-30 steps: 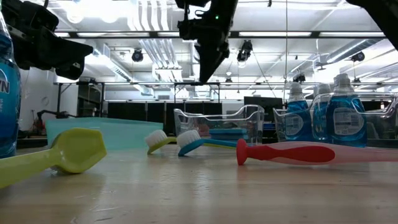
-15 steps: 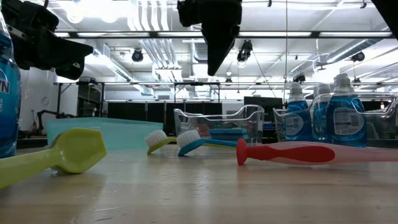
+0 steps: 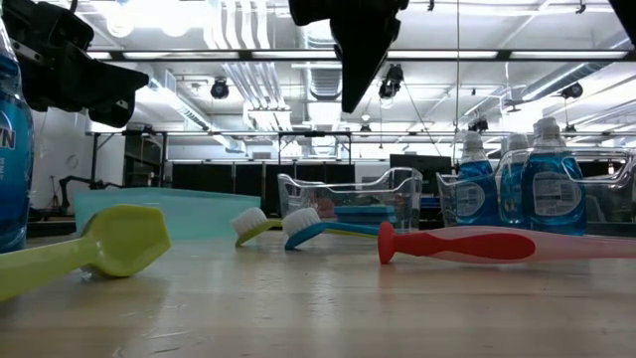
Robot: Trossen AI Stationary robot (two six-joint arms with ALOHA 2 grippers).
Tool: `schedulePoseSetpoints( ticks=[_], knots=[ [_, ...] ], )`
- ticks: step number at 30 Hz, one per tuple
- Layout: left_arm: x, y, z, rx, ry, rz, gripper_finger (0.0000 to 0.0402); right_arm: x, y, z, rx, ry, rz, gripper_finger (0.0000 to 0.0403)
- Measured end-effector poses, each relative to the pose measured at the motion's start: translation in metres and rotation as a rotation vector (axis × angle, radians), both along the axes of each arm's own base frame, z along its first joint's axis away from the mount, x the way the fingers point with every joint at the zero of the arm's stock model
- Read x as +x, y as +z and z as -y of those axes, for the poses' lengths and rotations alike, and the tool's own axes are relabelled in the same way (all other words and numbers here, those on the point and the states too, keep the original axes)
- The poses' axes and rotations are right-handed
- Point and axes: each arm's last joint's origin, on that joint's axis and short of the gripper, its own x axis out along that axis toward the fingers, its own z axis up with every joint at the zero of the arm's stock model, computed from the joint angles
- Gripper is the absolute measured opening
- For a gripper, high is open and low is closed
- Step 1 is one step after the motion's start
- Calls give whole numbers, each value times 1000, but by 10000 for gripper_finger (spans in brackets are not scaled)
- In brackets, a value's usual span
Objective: Pick & Place Kitchen Sink Supplies
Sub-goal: Put the blue sponge wipe into the left transparent bin
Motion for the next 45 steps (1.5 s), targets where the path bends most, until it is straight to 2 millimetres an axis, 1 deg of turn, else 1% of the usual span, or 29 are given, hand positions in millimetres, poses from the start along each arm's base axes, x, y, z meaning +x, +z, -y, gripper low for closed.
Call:
schedulePoseSetpoints(
  ticks=[8, 14, 17, 23, 25, 29, 32, 35, 41, 45],
  knots=[
    [0, 0, 0, 0, 0, 0, 0, -5, -5, -20, 63, 3, -20, 96],
    [0, 0, 0, 0, 0, 0, 0, -11, -18, -31, 62, -31, -62, 109],
    [0, 0, 0, 0, 0, 0, 0, -14, -25, -38, 67, -21, -86, 116],
    [0, 0, 0, 0, 1, 0, 0, -20, -35, -45, 77, -26, -123, 126],
    [0, 0, 0, 0, 0, 0, 0, -23, -35, -48, 73, -14, -121, 127],
    [0, 0, 0, 0, 0, 0, 0, -29, -31, -52, 90, 11, -38, 118],
    [0, 0, 0, 0, 0, 0, 0, -39, -24, -51, 115, 24, 48, 107],
    [0, 0, 0, 0, 0, 0, 0, -54, -15, -46, 141, 17, 147, 97],
    [0, 0, 0, 0, 0, 0, 0, -89, 1, -36, 191, 31, 431, 77],
    [0, 0, 0, 0, 0, -1, 0, -115, 4, -28, 235, -6, 523, 66]
  ],
)
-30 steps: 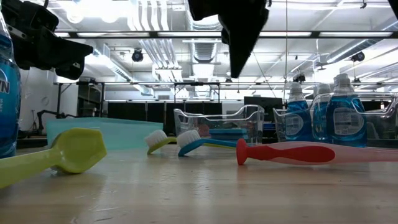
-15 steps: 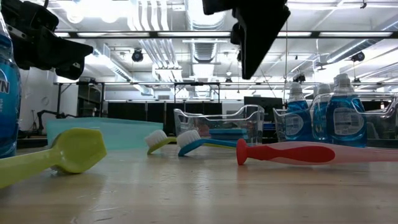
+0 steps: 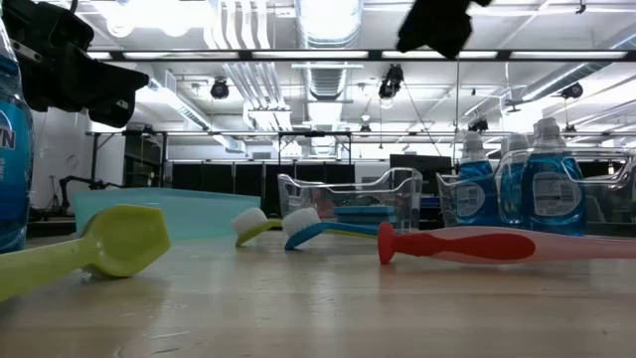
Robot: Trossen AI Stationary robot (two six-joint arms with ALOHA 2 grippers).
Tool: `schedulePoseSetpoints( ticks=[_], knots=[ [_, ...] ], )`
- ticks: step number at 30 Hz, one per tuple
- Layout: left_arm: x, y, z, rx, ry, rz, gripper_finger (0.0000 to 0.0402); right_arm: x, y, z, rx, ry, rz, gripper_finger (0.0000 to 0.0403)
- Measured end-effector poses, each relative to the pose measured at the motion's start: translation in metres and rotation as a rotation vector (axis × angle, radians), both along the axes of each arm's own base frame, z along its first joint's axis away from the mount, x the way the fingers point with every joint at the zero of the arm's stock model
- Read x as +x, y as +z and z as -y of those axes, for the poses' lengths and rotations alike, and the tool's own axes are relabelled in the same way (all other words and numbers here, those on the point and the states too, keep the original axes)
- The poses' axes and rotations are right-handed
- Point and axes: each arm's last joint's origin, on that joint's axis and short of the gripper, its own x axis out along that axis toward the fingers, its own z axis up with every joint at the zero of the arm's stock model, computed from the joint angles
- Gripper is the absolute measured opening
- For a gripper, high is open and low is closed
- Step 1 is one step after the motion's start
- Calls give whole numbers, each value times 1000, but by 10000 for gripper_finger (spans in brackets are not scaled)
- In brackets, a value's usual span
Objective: Pick & Place Kitchen Sink Supplies
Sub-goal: Put the blue sponge wipe into the left transparent bin
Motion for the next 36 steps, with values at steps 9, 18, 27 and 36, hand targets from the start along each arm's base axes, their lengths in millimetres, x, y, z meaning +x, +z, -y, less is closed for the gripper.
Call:
schedulePoseSetpoints(
  ticks=[9, 18, 27, 36],
  knots=[
    [0, 0, 0, 0, 0, 1, 0, -44, -5, 16, -21, 52, 316, 26],
    [0, 0, 0, 0, 0, 1, 0, -79, -21, 28, -60, 78, 522, 8],
    [0, 0, 0, 0, 0, 1, 0, -115, -43, 43, -194, 51, 699, 8],
    [0, 0, 0, 0, 0, 0, 0, -151, -72, 54, -81, 13, 753, 8]
  ],
)
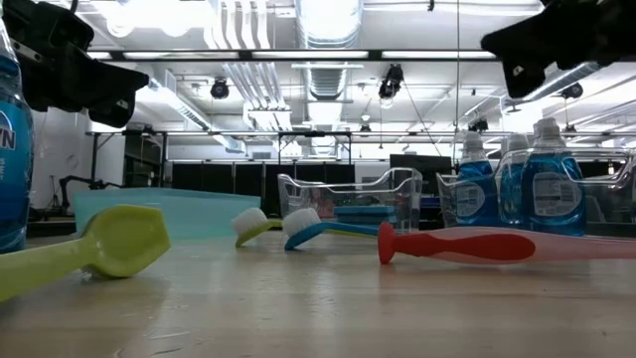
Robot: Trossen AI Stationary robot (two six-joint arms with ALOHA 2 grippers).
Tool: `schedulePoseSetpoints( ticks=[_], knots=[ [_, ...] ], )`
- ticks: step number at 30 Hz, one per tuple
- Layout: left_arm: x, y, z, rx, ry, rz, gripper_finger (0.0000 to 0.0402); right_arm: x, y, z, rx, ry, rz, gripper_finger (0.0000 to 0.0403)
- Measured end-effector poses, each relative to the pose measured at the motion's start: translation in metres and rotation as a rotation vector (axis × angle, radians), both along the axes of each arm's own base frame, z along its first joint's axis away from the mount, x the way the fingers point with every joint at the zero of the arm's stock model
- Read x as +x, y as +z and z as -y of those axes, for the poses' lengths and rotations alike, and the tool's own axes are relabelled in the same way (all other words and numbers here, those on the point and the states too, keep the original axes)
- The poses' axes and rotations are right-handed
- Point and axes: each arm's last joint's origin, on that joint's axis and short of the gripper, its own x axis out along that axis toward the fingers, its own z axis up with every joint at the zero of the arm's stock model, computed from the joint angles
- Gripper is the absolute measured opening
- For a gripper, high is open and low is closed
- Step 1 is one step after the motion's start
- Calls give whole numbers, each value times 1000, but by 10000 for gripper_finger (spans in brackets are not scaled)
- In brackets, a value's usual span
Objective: Pick & Place Kitchen Sink Supplies
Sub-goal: Put the blue sponge wipe into the left transparent bin
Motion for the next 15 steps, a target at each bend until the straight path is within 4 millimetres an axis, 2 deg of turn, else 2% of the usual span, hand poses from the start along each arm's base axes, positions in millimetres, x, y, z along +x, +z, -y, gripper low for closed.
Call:
schedulePoseSetpoints(
  ticks=[7, 15],
  knots=[
    [0, 0, 0, 0, 0, 0, 0, -17, -14, 5, 10, 3, 48, 8],
    [0, 0, 0, 0, 0, 0, 0, -29, -42, 10, 20, 1, 57, 8]
  ],
)
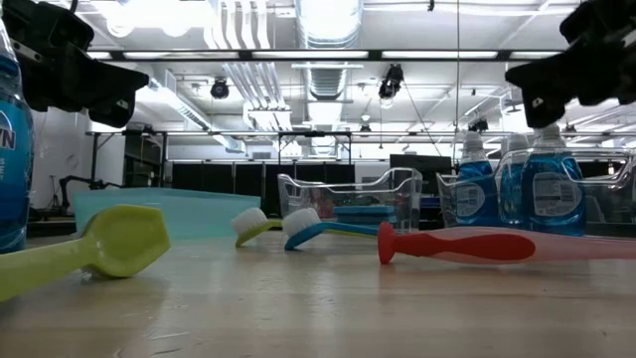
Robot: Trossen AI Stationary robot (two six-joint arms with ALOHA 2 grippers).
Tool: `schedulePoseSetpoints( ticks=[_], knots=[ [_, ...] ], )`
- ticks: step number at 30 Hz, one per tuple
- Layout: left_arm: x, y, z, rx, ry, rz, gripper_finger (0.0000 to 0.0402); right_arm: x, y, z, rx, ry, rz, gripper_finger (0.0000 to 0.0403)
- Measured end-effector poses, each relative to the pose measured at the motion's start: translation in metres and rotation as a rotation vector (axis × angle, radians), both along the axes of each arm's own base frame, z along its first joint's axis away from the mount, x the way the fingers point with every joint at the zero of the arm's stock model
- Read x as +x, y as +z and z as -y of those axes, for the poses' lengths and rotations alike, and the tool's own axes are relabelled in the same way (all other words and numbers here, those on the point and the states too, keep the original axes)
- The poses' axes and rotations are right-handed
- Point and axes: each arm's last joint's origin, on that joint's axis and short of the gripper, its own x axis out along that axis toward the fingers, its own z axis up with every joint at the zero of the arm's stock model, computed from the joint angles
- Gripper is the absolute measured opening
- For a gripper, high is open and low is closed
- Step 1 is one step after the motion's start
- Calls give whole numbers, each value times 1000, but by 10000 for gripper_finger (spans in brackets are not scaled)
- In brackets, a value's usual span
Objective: Pick & Place Kitchen Sink Supplies
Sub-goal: Put the blue sponge wipe into the left transparent bin
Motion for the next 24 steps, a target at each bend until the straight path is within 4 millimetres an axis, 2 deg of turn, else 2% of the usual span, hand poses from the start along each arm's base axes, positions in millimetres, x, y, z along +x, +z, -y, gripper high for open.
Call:
schedulePoseSetpoints(
  ticks=[7, 12, 24],
  knots=[
    [0, 0, 0, 0, 0, 0, 0, -5, 1, 2, 3, -9, 14, 8],
    [0, 0, 0, 0, 0, 0, 0, -5, 0, 2, -138, -7, 15, 8],
    [0, 0, 0, 0, 0, 0, 0, -5, -6, 2, -98, -4, -53, 8]
  ],
)
